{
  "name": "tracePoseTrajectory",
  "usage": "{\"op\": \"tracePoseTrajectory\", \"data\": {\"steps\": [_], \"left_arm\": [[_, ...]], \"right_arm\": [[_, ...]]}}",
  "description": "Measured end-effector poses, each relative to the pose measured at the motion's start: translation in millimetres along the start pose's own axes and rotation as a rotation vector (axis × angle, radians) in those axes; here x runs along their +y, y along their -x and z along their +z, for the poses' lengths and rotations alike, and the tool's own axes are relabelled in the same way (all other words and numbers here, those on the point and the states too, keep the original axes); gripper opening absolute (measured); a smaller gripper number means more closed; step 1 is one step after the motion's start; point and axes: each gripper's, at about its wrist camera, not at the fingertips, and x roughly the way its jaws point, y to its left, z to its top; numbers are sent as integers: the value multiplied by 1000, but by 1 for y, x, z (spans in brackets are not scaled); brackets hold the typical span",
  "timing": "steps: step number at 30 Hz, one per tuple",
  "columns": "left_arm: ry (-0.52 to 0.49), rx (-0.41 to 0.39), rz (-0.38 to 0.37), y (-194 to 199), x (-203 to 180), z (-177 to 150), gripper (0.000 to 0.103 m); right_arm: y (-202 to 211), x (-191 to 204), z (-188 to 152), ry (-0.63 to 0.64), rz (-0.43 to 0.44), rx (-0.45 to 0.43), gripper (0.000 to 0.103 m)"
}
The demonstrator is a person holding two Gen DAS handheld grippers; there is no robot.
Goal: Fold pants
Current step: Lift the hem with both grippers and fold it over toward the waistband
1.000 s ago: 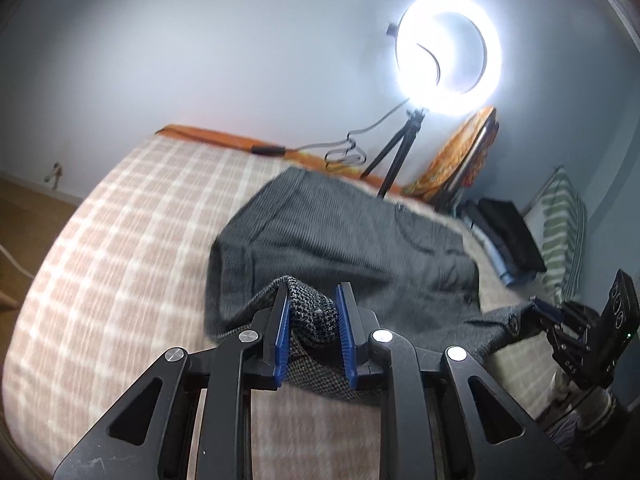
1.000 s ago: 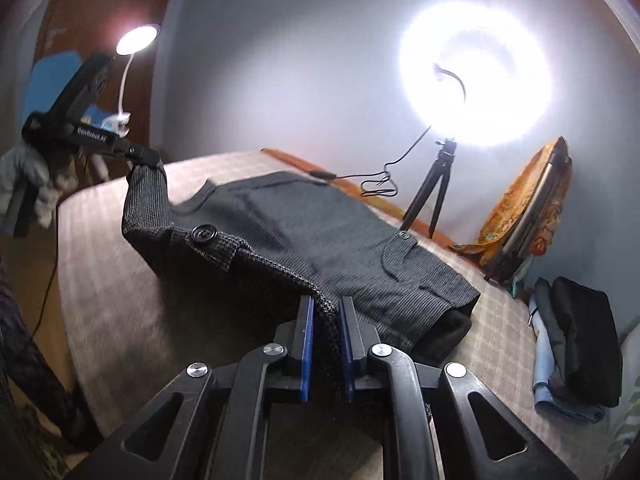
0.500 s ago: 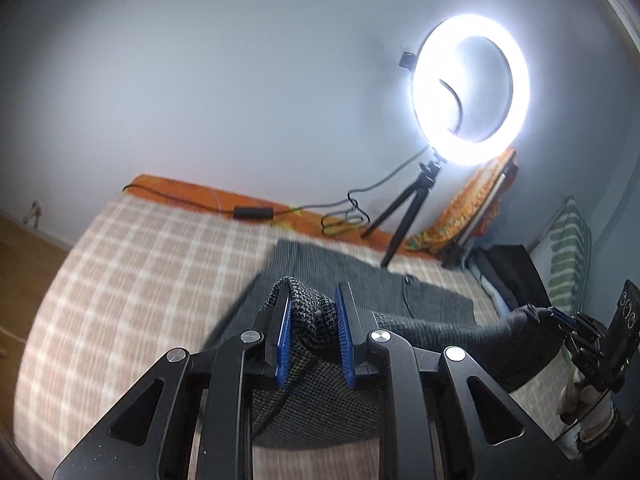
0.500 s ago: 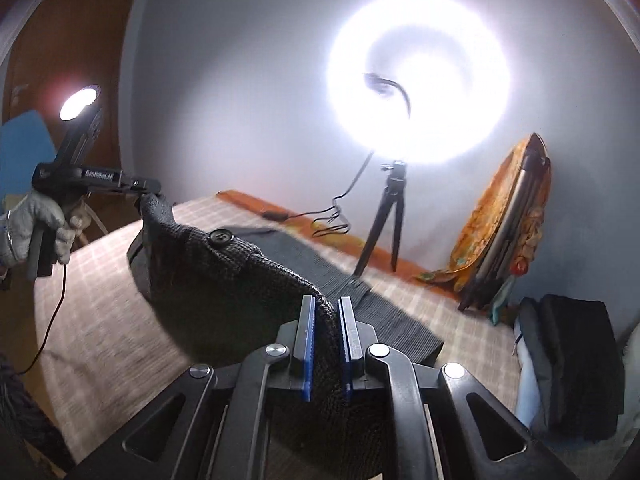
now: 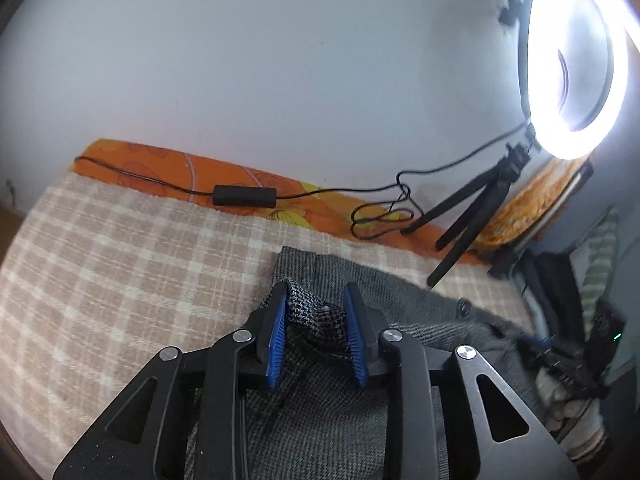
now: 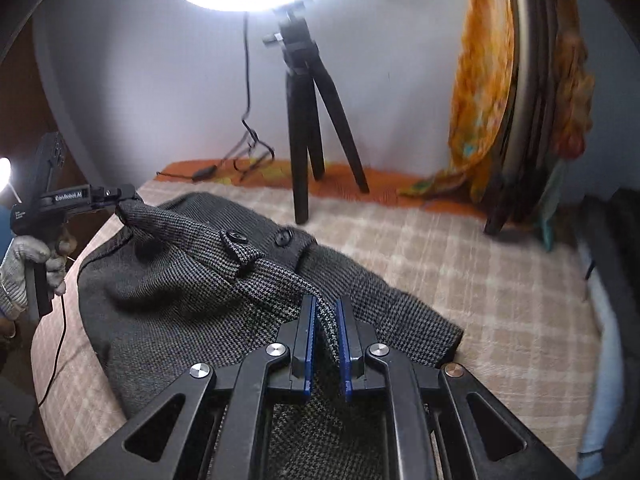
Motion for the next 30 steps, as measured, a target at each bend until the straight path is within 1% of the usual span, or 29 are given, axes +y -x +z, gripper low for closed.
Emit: {"op": "tracePoseTrajectory", "data": {"steps": [1, 2, 3, 4, 5, 6, 7, 8, 10, 11, 13, 16, 18, 20, 21, 22, 23, 24, 25, 26, 27, 30], "left_arm": [[18, -4, -5, 2, 3, 1, 40], [32, -5, -2, 6, 8, 3, 45], [39, -6, 8, 9, 11, 4, 54], [45, -10, 12, 15, 15, 5, 55], [48, -15, 6, 19, 19, 6, 55], [53, -19, 2, 23, 23, 6, 55], [59, -24, 2, 28, 27, 6, 55], [64, -23, 5, 31, 32, 4, 55], [66, 18, 9, 30, 38, -2, 55], [62, 41, 10, 24, 39, -4, 55], [29, 92, 12, 18, 36, -13, 55], [-33, 132, 56, 5, 27, -23, 55], [-51, 147, 74, -2, 23, -29, 54], [-74, 148, 101, -8, 19, -34, 52], [-90, 139, 116, -9, 18, -36, 41], [-103, 136, 116, -10, 17, -38, 32], [-106, 134, 109, -10, 17, -39, 30], [-107, 125, 104, -9, 17, -40, 25], [-114, 115, 99, -7, 17, -41, 21], [-128, 103, 101, -5, 15, -42, 20], [-144, 88, 102, -1, 14, -42, 12], [-198, 34, 102, 14, 4, -37, 11]], "right_arm": [[-4, -3, -1, -9, 15, 12, 9], [-7, -6, -2, -19, 28, 17, 9], [-9, -9, -4, -28, 38, 19, 11], [-10, -12, -4, -42, 56, 18, 15], [-10, -18, -5, -63, 76, 11, 17], [-10, -22, -6, -79, 85, 4, 22], [-9, -28, -7, -106, 102, -8, 31], [-7, -33, -9, -129, 124, -16, 35], [-3, -45, -15, -202, 198, -26, 45], [-1, -49, -18, -235, 224, -23, 48], [4, -55, -26, -285, 261, -14, 61], [11, -53, -33, -311, 296, -12, 64], [15, -45, -34, -290, 281, 1, 64], [12, -38, -32, -258, 245, 25, 62], [11, -36, -31, -249, 224, 32, 53], [10, -35, -30, -241, 206, 38, 40], [7, -33, -29, -236, 191, 46, 33], [6, -32, -28, -235, 182, 49, 18], [4, -31, -28, -236, 182, 49, 8], [4, -30, -28, -235, 177, 47, 5], [7, -28, -29, -228, 159, 39, 1], [13, -23, -27, -201, 119, 4, 0]]}}
